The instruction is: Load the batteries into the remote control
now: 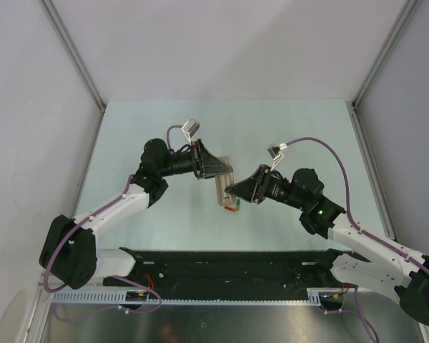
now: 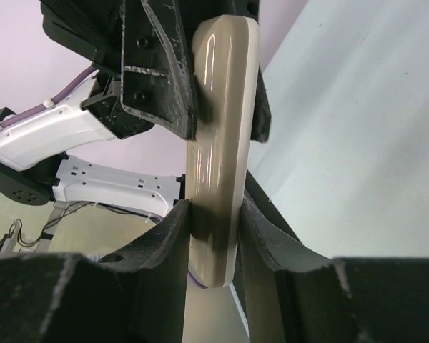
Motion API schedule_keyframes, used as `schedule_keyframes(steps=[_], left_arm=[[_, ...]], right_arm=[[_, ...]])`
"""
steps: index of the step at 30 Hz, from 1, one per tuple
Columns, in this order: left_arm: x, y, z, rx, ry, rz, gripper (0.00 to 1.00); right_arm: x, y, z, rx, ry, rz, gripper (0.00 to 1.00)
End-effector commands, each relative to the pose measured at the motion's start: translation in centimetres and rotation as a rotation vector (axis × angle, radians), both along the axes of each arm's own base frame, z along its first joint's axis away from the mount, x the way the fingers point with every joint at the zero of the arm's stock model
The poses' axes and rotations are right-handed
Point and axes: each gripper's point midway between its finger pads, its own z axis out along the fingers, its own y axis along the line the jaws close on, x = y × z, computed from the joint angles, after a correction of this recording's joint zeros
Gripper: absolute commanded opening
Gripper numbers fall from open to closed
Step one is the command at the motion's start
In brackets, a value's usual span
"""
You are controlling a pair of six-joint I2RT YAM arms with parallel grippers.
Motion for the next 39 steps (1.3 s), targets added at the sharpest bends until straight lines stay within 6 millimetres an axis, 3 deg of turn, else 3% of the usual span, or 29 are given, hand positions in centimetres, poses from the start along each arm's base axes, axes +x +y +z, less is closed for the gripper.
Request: schedule_keyframes(steps=[1, 4, 7, 11, 13, 19, 21, 22, 25, 30, 34, 39], left_arm=[[-1.4, -0.1, 0.5, -0.017, -0.028, -0.026, 0.41], [-1.6, -0.1, 0.3, -0.014, -0.032, -0.025, 0.47], [-1.7, 0.0, 0.0, -0.010, -0.028, -0.021, 0.46], [-1.5, 0.1, -0.4, -0.007, -0.017, -0.003, 0.21], [-1.4, 0.1, -0.4, -0.008, -0.011, 0.002, 0.17], [-1.3, 0.0, -0.1, -0.015, -0.007, 0.009, 0.29], [-1.5, 0.0, 0.2, -0.019, -0.019, 0.007, 0.10], [-1.5, 0.0, 0.4, -0.021, -0.022, 0.007, 0.00], [-1.7, 0.0, 0.8, -0.025, -0.039, -0.006, 0.00], [-2.2, -0.2, 1.4, -0.029, -0.054, -0.049, 0.00], [-2.4, -0.3, 1.2, -0.025, -0.051, -0.072, 0.00], [-2.6, -0.7, 1.0, -0.021, -0.047, -0.082, 0.00]], right_arm=[[-0.6, 0.3, 2.9, 0.079, -0.095, 0.031, 0.00], [-0.7, 0.4, 3.0, 0.084, -0.092, 0.036, 0.00], [-0.8, 0.2, 3.0, 0.082, -0.092, 0.038, 0.00], [-0.9, -0.1, 3.1, 0.078, -0.094, 0.031, 0.00], [-1.0, -0.1, 2.9, 0.070, -0.092, 0.033, 0.00], [-1.0, -0.1, 2.6, 0.057, -0.086, 0.028, 0.00], [-1.1, 0.1, 2.5, 0.058, -0.078, 0.037, 0.00], [-1.1, 0.2, 2.3, 0.057, -0.073, 0.042, 0.01], [-1.3, 0.7, 2.1, 0.060, -0.055, 0.078, 0.18], [-1.9, 1.3, 1.5, 0.027, -0.049, 0.148, 0.24], [-1.9, 1.6, 1.2, -0.006, -0.040, 0.170, 0.39], [-1.7, 1.7, 0.8, -0.013, -0.032, 0.169, 0.49]])
